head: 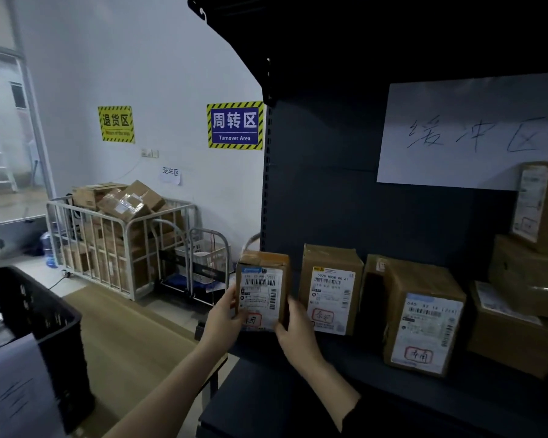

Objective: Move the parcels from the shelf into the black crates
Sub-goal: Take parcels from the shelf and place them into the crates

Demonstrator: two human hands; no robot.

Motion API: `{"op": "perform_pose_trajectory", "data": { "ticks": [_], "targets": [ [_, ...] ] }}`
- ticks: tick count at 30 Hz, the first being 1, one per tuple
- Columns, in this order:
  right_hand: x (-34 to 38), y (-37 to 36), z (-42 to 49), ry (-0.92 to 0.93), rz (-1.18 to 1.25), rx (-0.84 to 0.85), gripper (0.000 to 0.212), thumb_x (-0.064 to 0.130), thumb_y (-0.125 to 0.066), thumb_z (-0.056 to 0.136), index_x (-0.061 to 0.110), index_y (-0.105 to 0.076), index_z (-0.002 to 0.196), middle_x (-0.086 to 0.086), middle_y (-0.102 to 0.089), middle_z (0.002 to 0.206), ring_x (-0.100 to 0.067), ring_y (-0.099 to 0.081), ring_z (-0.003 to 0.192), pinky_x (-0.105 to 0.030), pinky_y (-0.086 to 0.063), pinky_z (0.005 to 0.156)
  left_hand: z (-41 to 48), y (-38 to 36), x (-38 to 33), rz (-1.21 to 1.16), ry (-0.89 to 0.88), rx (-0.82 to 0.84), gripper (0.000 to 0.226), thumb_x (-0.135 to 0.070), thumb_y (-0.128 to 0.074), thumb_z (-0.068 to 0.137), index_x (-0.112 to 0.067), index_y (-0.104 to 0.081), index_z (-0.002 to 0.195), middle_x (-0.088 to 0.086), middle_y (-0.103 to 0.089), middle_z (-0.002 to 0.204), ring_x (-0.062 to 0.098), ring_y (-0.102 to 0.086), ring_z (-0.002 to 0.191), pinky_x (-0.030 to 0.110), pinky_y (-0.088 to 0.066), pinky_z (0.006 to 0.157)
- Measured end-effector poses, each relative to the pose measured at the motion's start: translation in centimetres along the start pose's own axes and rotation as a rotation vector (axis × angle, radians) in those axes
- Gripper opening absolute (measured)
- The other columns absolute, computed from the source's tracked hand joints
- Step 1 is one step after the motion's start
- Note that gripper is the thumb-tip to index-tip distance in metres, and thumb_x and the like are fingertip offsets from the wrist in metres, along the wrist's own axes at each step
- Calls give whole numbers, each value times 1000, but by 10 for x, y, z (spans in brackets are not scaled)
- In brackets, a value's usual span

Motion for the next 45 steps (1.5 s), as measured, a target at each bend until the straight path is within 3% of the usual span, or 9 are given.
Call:
{"op": "perform_pose_trajectory", "data": {
  "ticks": [4,10,15,20,23,28,34,40,45],
  "targets": [
    [-2,2,-1,-3,-45,3,48,12,-54,91,22,-41,135,3,-50,131,-10,-46,124,-24,-38,106,6,-6,9,9,22,4,55,0,-54,88,-24,-39,136,-6,-59,113,16,-57,112,35,-49,96],
    [-3,56,-35,68,-59,-302,43,18,-58,90,15,-44,131,8,-45,118,-6,-46,112,-22,-42,97,7,-8,16,29,36,29,60,-9,-63,85,-21,-36,137,-1,-59,121,17,-57,113,35,-45,100],
    [-31,96,-44,-11,-1,-522,56,15,-61,88,8,-35,137,-8,-39,137,-18,-39,129,-29,-36,105,12,-5,20,-16,79,42,64,-16,-62,87,-19,-30,142,3,-60,122,20,-58,112,45,-46,100],
    [-53,107,-20,-127,125,-437,71,21,-61,89,12,-20,147,-6,-37,146,-20,-34,136,-30,-29,109,18,-12,13,-77,65,60,41,-21,-56,91,-23,-43,129,-1,-64,111,19,-61,107,41,-48,96],
    [-61,107,-2,-170,211,-352,63,19,-59,90,16,-27,144,-3,-50,137,-20,-46,129,-35,-38,106,24,-19,13,-107,67,93,29,-17,-56,90,-26,-47,116,-1,-63,111,20,-59,109,44,-46,99],
    [-69,96,12,-227,246,-189,53,17,-59,90,19,-36,138,1,-57,125,-20,-51,123,-25,-41,92,31,-31,9,-122,61,147,26,-16,-55,91,-28,-46,113,-4,-62,109,20,-58,111,43,-45,101],
    [-68,97,7,-215,296,-190,53,19,-55,92,20,-33,141,3,-55,126,-14,-50,120,-26,-39,92,28,-33,6,-166,89,153,19,-20,-50,94,-25,-49,113,-1,-62,110,21,-59,108,44,-46,99],
    [-45,100,-2,-119,328,-195,48,26,-54,93,25,-35,137,5,-54,121,-2,-54,98,-12,-43,65,13,-12,-4,-222,72,54,7,-28,-49,94,-28,-55,97,2,-68,103,17,-66,92,40,-54,85],
    [-25,95,-1,-62,258,-204,52,41,-58,87,30,-38,134,-2,-48,131,-16,-54,114,-21,-48,79,-11,18,-10,-149,54,-72,13,-36,-50,93,-27,-59,94,1,-71,96,18,-68,89,41,-54,85]
  ]
}}
Point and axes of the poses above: each hand's wrist, its own z-axis towards the middle knuckle, its own y-axis out of the back of the hand, x = y × z, the point moved 8 cm from there along z, towards the middle knuckle
